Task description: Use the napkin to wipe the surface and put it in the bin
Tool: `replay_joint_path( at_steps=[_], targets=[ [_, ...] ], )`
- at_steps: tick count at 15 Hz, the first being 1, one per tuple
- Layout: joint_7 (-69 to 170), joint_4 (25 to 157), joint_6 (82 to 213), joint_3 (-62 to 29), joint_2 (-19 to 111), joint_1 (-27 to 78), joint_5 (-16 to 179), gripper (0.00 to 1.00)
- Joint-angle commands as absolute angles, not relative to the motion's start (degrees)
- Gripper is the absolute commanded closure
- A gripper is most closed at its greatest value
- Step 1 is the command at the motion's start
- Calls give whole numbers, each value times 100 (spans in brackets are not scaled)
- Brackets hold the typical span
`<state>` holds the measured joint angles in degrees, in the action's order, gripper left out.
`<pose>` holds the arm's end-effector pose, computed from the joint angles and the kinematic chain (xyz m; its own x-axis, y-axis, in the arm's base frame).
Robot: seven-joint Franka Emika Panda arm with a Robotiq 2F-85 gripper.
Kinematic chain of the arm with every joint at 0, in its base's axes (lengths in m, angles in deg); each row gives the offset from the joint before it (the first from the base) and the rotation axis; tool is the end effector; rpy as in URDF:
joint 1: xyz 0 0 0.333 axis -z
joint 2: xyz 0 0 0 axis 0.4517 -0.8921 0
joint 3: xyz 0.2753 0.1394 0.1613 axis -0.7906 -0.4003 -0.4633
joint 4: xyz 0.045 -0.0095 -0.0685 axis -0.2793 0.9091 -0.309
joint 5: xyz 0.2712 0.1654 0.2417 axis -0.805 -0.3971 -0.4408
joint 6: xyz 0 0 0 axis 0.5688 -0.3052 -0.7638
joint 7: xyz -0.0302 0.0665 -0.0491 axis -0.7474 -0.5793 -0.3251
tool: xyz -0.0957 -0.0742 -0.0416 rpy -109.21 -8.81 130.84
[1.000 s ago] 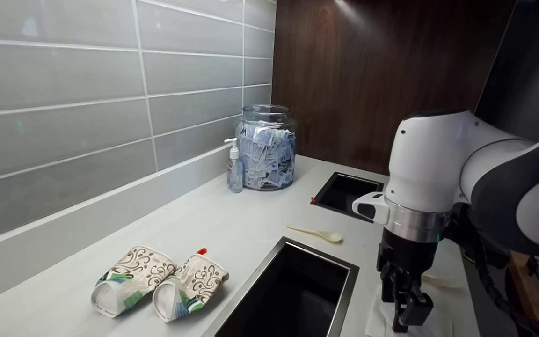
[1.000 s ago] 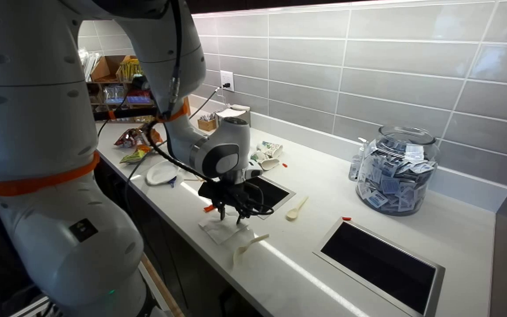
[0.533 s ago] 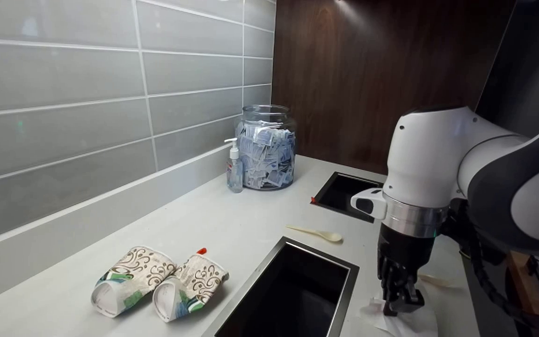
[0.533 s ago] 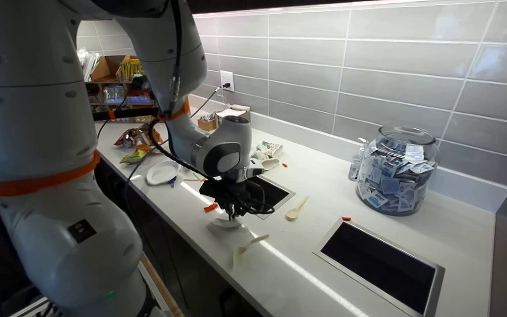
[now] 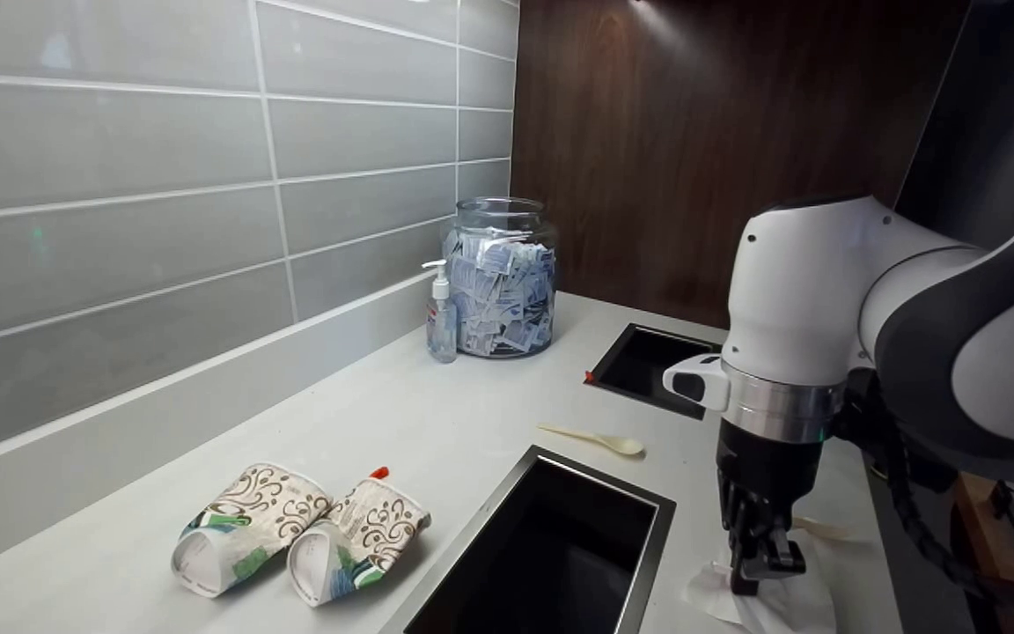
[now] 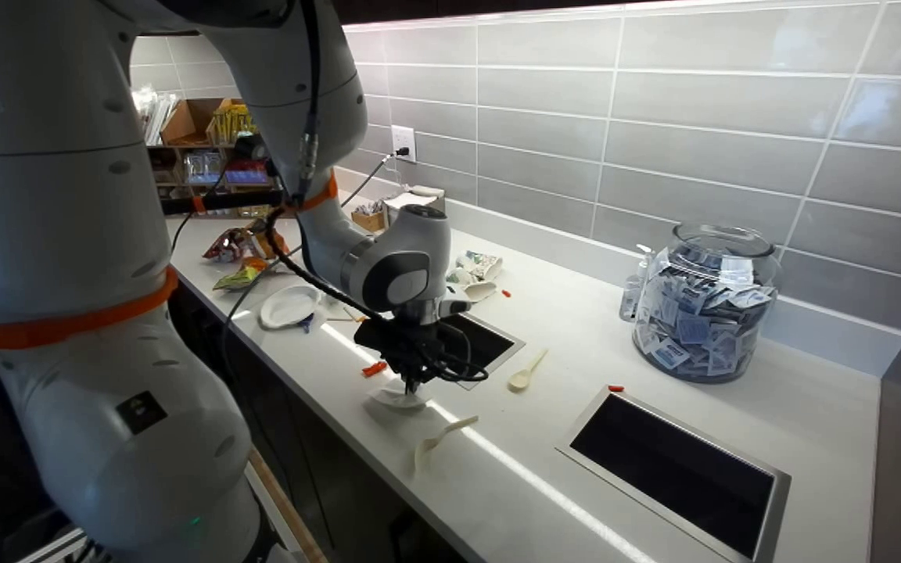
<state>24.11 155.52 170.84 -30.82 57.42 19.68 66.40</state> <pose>0.3730 0.1128 0.1930 0.8844 0.4648 -0.0438 0.4587 -0.8826 -0.1028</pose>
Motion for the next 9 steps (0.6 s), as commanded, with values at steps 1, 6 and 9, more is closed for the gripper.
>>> replay_joint_path(
  at_steps=[1, 6, 9],
  targets=[
    [2116, 15608, 16716, -3172, 5904, 2060, 6467, 100],
    [1962, 15618, 16155, -3115, 6063, 2034, 6570, 100],
    [1667, 15618, 15737, -3111, 6145, 2009, 6447, 100]
  ],
)
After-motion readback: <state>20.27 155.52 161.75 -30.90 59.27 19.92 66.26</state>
